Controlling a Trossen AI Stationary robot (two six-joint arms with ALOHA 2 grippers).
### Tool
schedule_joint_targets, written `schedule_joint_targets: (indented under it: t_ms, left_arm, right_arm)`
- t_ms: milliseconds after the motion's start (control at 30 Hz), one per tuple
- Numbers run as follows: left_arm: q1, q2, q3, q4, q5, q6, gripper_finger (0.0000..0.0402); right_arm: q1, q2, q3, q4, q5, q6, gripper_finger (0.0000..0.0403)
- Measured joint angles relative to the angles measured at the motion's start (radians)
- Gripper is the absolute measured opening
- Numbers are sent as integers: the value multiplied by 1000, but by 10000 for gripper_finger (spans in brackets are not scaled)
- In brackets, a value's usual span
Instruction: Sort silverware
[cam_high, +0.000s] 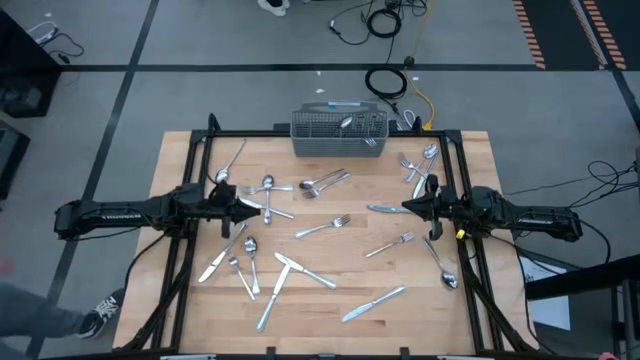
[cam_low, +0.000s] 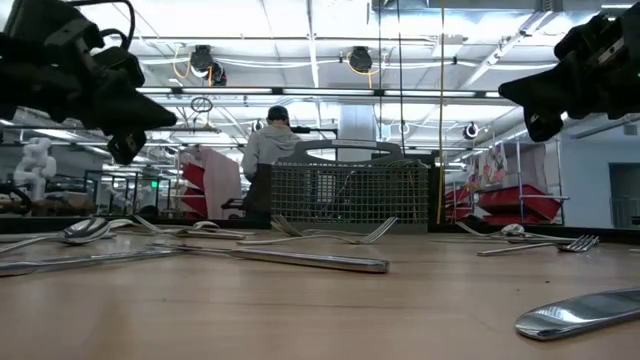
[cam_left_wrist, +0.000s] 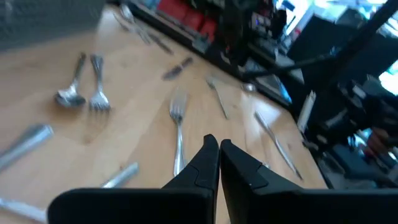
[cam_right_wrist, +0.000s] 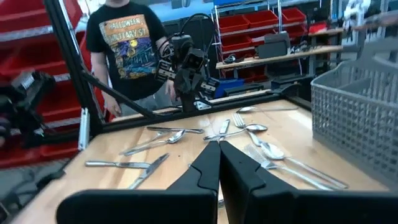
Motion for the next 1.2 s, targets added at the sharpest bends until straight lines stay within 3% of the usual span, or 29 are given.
schedule_joint_targets:
  t_ms: [200, 333, 433, 567, 700, 800, 967, 1200]
  left_arm:
    - [0, 0, 0, 117, -50, -2, 22]
    - [1, 0, 0, 169, -61, 5, 22]
    - [4, 0, 0, 262, -172, 66, 22]
    - [3, 0, 5, 500, -243, 77, 22]
    - [3, 0, 62, 654, -253, 78, 22]
    - [3, 0, 139, 676, -285, 91, 22]
    - [3, 13, 274, 675, -302, 251, 22]
    - [3, 26, 436, 462, -242, 260, 22]
  right_arm:
    - [-1, 0, 0, 51, 85, 91, 0]
    - [-1, 0, 0, 197, 137, 154, 0]
    - [-1, 0, 0, 356, 153, 153, 0]
    - [-1, 0, 28, 496, 155, 109, 0]
    - [-1, 16, 145, 408, 161, 12, 0]
    - [-1, 69, 280, 257, 165, -66, 0]
    - [-1, 228, 519, 25, 158, -137, 0]
    - [-1, 416, 735, -89, 112, -166, 0]
